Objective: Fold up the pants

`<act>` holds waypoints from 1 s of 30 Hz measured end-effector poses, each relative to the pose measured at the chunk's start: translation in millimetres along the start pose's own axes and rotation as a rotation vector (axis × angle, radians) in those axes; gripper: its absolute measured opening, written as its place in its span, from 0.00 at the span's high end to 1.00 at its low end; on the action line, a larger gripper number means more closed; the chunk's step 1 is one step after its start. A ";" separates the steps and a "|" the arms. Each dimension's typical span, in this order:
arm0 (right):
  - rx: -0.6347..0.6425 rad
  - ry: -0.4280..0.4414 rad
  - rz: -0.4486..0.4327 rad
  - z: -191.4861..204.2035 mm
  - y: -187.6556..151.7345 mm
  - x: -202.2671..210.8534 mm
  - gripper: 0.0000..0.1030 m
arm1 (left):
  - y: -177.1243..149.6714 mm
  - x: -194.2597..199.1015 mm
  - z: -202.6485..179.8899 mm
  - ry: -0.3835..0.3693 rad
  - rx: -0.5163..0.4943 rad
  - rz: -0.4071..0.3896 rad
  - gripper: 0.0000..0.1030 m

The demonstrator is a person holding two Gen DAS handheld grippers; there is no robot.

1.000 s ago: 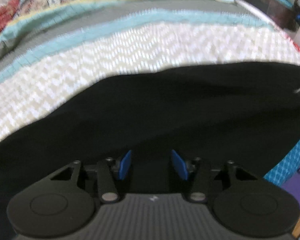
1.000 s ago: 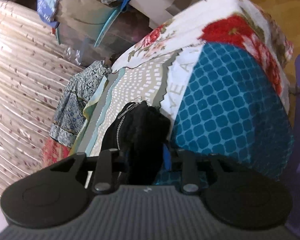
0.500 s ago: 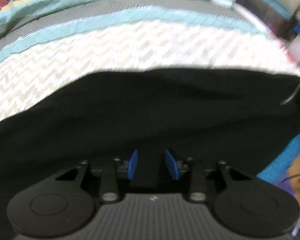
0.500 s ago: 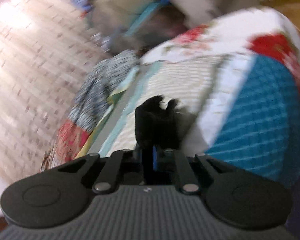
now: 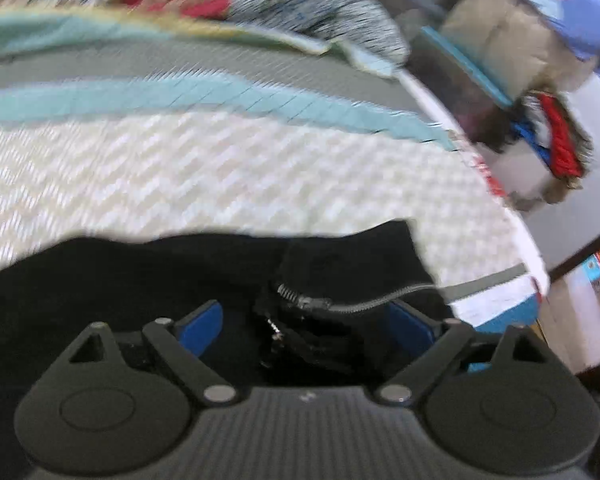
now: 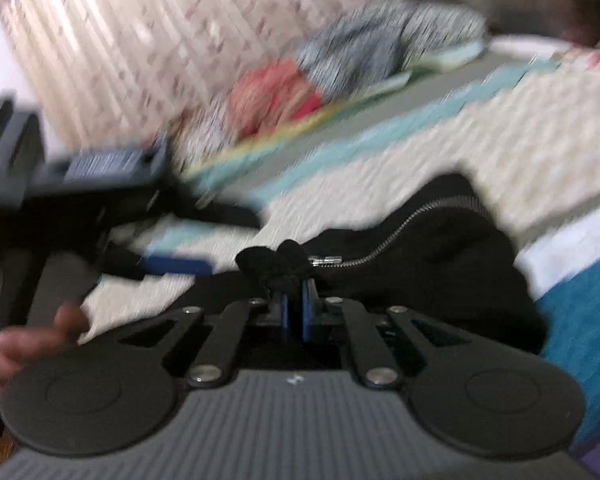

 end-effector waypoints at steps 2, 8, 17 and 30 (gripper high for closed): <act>0.009 0.014 0.064 2.8 -14.7 -12.1 0.91 | -7.0 -10.6 16.9 0.029 0.040 0.041 0.15; 0.056 -0.004 0.181 3.1 -35.0 -21.7 0.91 | -27.3 -35.7 57.2 0.001 0.180 0.153 0.16; 0.089 0.063 0.063 10.1 -21.3 15.7 0.91 | -14.2 -46.8 12.3 -0.142 0.115 0.155 0.77; -0.039 0.004 -0.005 -14.9 -18.5 23.3 0.70 | -45.3 -25.4 59.0 0.127 0.205 -0.011 0.54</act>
Point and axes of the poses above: each gripper's, at about its wrist camera, not at the fingertips, and x roughly against the way its jaws point, z to its left, y to its top, the point moved 4 cm from there along -x, roughly the way its jaws point, and after that the axes turned 15 degrees about y, right-handed, at the moved point
